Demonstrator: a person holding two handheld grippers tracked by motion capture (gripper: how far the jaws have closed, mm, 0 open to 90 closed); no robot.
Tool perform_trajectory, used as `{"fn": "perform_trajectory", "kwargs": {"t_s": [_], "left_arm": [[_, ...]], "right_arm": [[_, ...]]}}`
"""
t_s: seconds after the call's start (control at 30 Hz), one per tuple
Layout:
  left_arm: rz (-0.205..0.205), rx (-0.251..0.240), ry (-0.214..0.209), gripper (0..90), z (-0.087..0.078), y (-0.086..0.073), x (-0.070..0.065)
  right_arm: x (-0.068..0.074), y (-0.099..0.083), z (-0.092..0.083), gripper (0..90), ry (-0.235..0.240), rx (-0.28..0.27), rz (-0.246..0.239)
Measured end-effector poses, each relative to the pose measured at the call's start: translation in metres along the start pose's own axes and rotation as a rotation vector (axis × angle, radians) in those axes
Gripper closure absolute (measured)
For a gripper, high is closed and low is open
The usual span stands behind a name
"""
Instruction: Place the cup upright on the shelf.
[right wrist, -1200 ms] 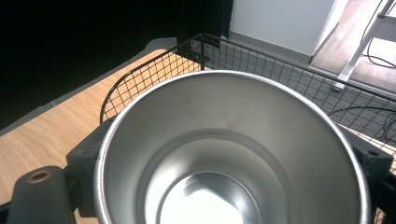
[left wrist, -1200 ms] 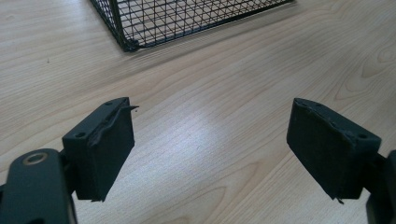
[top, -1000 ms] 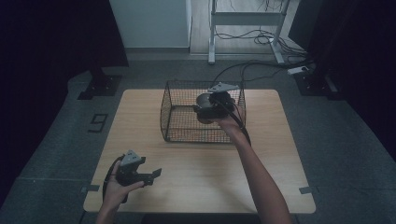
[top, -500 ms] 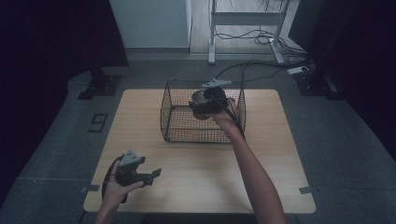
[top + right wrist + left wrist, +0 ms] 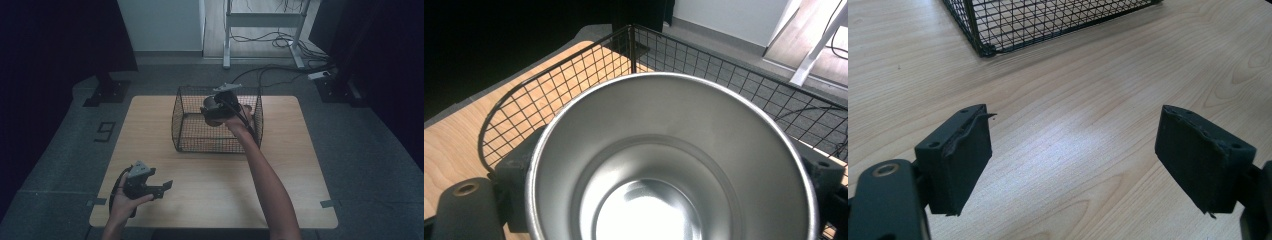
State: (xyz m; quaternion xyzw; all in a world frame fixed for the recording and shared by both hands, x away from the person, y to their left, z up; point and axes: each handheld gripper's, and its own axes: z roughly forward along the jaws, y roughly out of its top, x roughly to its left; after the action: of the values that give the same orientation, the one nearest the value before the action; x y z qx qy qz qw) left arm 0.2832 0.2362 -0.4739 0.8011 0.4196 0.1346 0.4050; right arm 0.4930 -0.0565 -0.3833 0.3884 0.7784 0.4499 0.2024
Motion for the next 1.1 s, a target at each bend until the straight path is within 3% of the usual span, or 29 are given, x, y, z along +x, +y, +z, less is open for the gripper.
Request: {"fn": "perform_trajectory", "kwargs": {"t_s": [1.1], "left_arm": [[-0.002,-0.001,-0.001,15.3,-0.001,-0.001,0.003]], "right_arm": [[-0.019,-0.026,0.058,13.3,-0.024,0.127,0.044]]}}
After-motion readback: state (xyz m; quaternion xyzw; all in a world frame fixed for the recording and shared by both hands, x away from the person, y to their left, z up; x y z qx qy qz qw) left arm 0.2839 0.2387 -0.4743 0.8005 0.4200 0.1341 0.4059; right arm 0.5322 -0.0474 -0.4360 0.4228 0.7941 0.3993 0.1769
